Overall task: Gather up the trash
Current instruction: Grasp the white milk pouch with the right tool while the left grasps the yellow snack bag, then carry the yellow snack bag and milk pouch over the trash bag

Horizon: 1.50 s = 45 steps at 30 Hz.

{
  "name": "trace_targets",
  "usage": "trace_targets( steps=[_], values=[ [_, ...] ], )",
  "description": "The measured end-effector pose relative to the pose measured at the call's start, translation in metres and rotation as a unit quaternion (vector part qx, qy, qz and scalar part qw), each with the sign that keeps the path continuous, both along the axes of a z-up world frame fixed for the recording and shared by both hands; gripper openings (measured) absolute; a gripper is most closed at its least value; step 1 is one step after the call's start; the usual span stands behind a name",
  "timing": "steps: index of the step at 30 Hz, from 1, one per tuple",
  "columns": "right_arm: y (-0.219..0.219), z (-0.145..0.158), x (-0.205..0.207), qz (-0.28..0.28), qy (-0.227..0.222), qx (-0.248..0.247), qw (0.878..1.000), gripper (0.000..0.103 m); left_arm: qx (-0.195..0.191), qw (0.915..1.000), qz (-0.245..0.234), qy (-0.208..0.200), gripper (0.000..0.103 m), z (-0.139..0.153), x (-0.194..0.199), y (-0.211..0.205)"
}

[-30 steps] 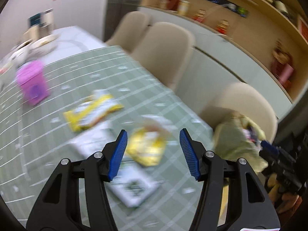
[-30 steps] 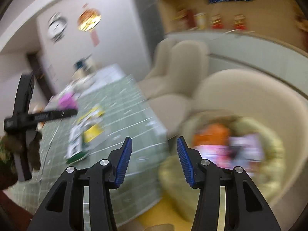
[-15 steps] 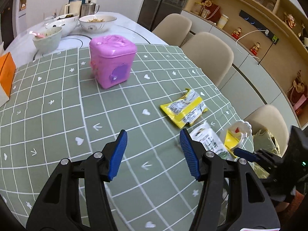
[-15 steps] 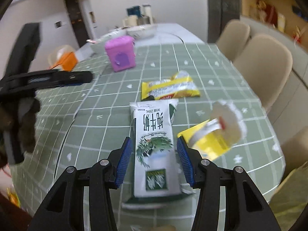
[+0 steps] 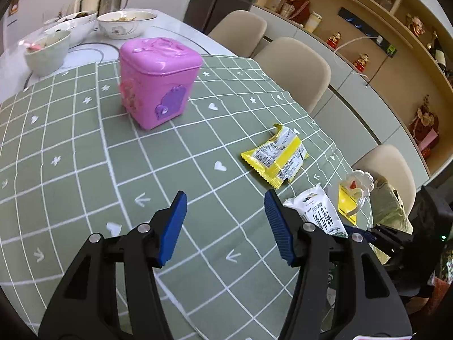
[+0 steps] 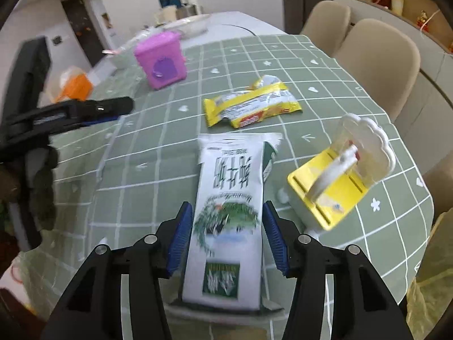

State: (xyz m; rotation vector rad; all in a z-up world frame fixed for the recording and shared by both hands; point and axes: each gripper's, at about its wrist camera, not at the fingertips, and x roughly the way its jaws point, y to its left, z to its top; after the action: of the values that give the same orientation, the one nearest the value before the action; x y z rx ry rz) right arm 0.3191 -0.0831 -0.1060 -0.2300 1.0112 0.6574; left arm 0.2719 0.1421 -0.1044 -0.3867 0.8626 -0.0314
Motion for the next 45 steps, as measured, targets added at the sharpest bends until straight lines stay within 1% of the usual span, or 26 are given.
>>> trace_targets(
  steps=[1,3,5,8,10,13,14,17,20,23,24,26,28,30,32,35,40,42,45],
  values=[
    [0.003,-0.004,0.003,-0.006,0.005,-0.014,1.0,0.049,0.001,1.0,-0.008,0.001,0.054,0.0,0.002,0.0],
    [0.003,-0.007,0.005,-0.012,0.016,-0.017,1.0,0.049,0.006,0.9997,-0.024,0.001,0.054,0.002,0.007,-0.001],
    [-0.006,-0.001,0.001,-0.02,0.01,-0.001,1.0,0.047,0.011,0.999,-0.044,-0.001,0.054,0.002,0.012,-0.002],
    [-0.024,0.011,-0.007,-0.029,-0.011,0.009,0.999,0.047,0.013,0.9973,-0.072,-0.008,0.054,0.001,0.022,-0.006],
    [-0.041,0.017,-0.016,-0.05,-0.021,0.01,0.998,0.047,0.021,0.9948,-0.099,-0.014,0.054,0.0,0.035,-0.014],
    [-0.056,0.021,-0.024,-0.073,-0.017,0.029,0.997,0.047,0.032,0.99,-0.136,-0.02,0.054,0.001,0.062,-0.031],
    [-0.061,0.022,-0.03,-0.08,-0.02,0.034,0.996,0.047,0.037,0.9872,-0.154,-0.021,0.055,0.001,0.072,-0.039],
    [-0.072,0.021,-0.04,-0.099,-0.018,0.035,0.994,0.047,0.067,0.9796,-0.189,-0.015,0.057,-0.006,0.098,-0.06],
    [-0.08,0.017,-0.049,-0.106,-0.003,0.037,0.994,0.047,0.109,0.9727,-0.205,0.002,0.057,-0.02,0.124,-0.081],
    [-0.081,0.011,-0.059,-0.103,0.001,0.026,0.994,0.047,0.137,0.9673,-0.213,0.021,0.057,-0.034,0.137,-0.094],
    [-0.081,0.009,-0.062,-0.103,0.002,0.022,0.994,0.047,0.15,0.9662,-0.208,0.026,0.057,-0.039,0.14,-0.097],
    [-0.083,0.003,-0.066,-0.103,0.01,0.019,0.994,0.047,0.152,0.9678,-0.198,0.035,0.057,-0.043,0.145,-0.098],
    [-0.087,-0.001,-0.069,-0.106,0.017,0.021,0.994,0.047,0.15,0.9693,-0.191,0.038,0.054,-0.044,0.144,-0.097],
    [-0.087,-0.004,-0.071,-0.102,0.022,0.021,0.994,0.047,0.141,0.9708,-0.19,0.041,0.04,-0.042,0.142,-0.098],
    [-0.084,-0.006,-0.071,-0.087,0.031,0.024,0.995,0.047,0.124,0.9741,-0.183,0.046,0.036,-0.039,0.134,-0.095],
    [-0.075,-0.007,-0.072,-0.066,0.033,0.012,0.997,0.048,0.111,0.9775,-0.174,0.047,0.035,-0.031,0.114,-0.092],
    [-0.066,-0.002,-0.06,-0.054,0.033,0.016,0.998,0.048,0.08,0.9839,-0.153,0.046,0.035,-0.014,0.055,-0.088],
    [-0.06,-0.003,-0.055,-0.049,0.027,0.002,0.998,0.048,0.069,0.9869,-0.138,0.048,0.036,-0.01,0.033,-0.084],
    [-0.047,-0.007,-0.05,-0.029,0.016,-0.034,0.999,0.049,0.056,0.9912,-0.106,0.055,0.036,-0.007,0.009,-0.074]
  ],
)
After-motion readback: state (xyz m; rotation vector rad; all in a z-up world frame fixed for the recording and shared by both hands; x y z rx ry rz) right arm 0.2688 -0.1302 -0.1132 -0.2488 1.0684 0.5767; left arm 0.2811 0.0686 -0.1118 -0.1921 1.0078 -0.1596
